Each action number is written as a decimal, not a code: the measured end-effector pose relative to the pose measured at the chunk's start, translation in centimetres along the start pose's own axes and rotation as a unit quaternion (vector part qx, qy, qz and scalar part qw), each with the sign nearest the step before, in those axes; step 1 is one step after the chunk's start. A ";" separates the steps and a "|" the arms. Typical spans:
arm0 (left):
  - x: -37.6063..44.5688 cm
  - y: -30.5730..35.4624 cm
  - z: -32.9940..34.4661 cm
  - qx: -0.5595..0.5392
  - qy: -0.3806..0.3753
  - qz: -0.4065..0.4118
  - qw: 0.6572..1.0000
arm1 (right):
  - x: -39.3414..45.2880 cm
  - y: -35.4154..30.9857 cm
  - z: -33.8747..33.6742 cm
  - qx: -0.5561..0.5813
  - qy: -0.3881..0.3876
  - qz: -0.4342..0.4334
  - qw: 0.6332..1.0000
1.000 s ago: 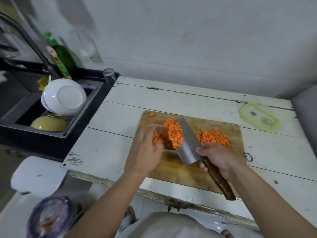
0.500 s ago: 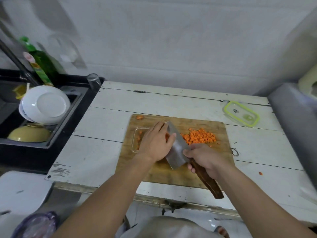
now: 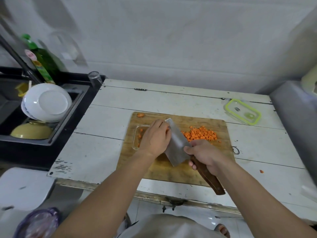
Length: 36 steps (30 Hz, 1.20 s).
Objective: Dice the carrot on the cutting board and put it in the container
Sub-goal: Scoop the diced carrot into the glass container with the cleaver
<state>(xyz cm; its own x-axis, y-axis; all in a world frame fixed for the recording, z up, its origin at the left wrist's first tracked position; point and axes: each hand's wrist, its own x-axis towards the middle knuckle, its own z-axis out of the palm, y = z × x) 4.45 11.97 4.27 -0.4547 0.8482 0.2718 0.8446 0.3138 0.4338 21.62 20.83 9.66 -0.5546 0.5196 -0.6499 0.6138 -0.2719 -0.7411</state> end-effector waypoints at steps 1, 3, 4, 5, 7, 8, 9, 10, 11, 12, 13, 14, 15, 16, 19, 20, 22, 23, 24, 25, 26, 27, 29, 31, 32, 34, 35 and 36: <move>0.0 -0.4 -0.1 0.002 0.007 0.005 1.000 | -0.1 0.0 0.0 -0.008 -0.004 0.001 1.000; -0.1 -1.1 -0.2 0.011 0.011 0.016 1.000 | -0.3 0.0 0.1 -0.015 -0.008 0.004 1.000; -0.1 -1.3 -0.3 0.021 0.011 0.020 1.000 | -0.4 -0.1 0.1 -0.015 -0.008 0.005 1.000; -0.1 -1.6 -0.4 0.035 0.013 0.020 0.999 | -0.4 -0.1 0.0 -0.014 -0.006 0.007 1.000; -0.2 -1.9 -0.6 0.064 0.016 0.005 0.998 | -0.7 -0.3 -0.1 -0.014 -0.005 0.003 1.000; -0.2 -2.0 -0.7 0.074 0.015 -0.004 0.997 | -0.8 -0.4 -0.3 -0.015 -0.005 0.000 1.000; -0.1 -2.2 -0.7 0.081 0.012 -0.010 0.997 | -0.9 -0.4 -0.6 -0.015 -0.003 -0.003 1.000; -0.1 -2.3 -0.8 0.086 0.009 -0.015 0.996 | -1.1 -0.4 -0.8 -0.014 -0.001 -0.003 1.000; -0.1 -2.3 -0.9 0.087 0.006 -0.019 0.996 | -1.2 -0.3 -1.1 -0.011 0.003 -0.003 1.000; -0.2 -2.3 -0.9 0.086 -0.001 -0.023 0.996 | -1.3 -0.3 -1.3 -0.007 0.008 -0.004 1.000; -0.3 -2.3 -1.1 0.087 -0.011 -0.022 0.996 | -1.4 -0.3 -1.6 0.000 0.015 -0.004 1.000; -0.4 -2.4 -1.2 0.091 -0.019 -0.020 0.996 | -1.6 -0.3 -1.9 0.009 0.022 -0.004 1.000; -0.6 -2.4 -1.3 0.092 -0.020 -0.023 0.995 | -1.7 -0.2 -2.3 0.016 0.027 -0.005 0.999; -0.8 -2.4 -1.4 0.085 -0.011 -0.033 0.996 | -1.8 -0.2 -2.6 0.018 0.031 -0.008 0.999; -1.2 -1.2 -1.4 0.042 0.053 -0.068 0.995 | -1.7 0.8 -3.2 0.014 0.057 -0.020 0.998; -1.4 -0.2 -1.2 0.022 0.068 -0.059 0.996 | -1.8 1.4 -3.4 0.024 0.068 -0.022 0.997; -1.8 3.0 -0.2 -0.044 0.071 -0.023 0.996 | -2.3 2.9 -4.4 0.080 0.094 -0.023 0.992; -2.0 4.9 0.4 -0.078 0.060 -0.006 0.995 | -2.7 3.8 -5.2 0.110 0.114 -0.023 0.987; -2.0 6.9 1.4 -0.103 0.046 0.014 0.994 | -3.3 5.0 -6.4 0.133 0.142 -0.020 0.981; -2.0 8.8 2.6 -0.120 0.026 0.038 0.992 | -4.1 6.2 -7.8 0.146 0.173 -0.016 0.974; -1.8 10.8 3.9 -0.131 -0.007 0.066 0.989 | -5.0 7.5 -9.4 0.157 0.209 -0.012 0.965; -1.5 13.0 5.3 -0.134 -0.059 0.096 0.985 | -6.0 9.0 -11.1 0.167 0.248 -0.005 0.954; -0.7 16.6 8.3 -0.111 -0.174 0.157 0.966 | -8.0 11.8 -14.0 0.181 0.324 0.021 0.928; 0.5 20.4 11.8 -0.069 -0.260 0.204 0.941 | -10.1 14.7 -16.6 0.206 0.386 0.053 0.898; 1.0 21.9 13.6 -0.042 -0.288 0.217 0.932 | -11.0 15.9 -17.5 0.218 0.405 0.066 0.885; 2.1 24.4 16.7 -0.001 -0.322 0.230 0.918 | -12.4 17.7 -18.8 0.234 0.422 0.083 0.872; 2.7 25.3 17.9 0.010 -0.333 0.230 0.914 | -12.9 18.3 -19.2 0.237 0.424 0.084 0.870; 3.0 26.0 18.8 0.012 -0.343 0.224 0.912 | -13.2 18.8 -19.5 0.236 0.424 0.084 0.870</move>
<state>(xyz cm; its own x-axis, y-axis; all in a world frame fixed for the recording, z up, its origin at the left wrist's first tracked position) 30.33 30.72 0.25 0.2143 0.9586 -0.1875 0.9117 -0.1274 0.3907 51.45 24.65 7.62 0.2573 0.7970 -0.5465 0.2354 -0.6002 -0.7644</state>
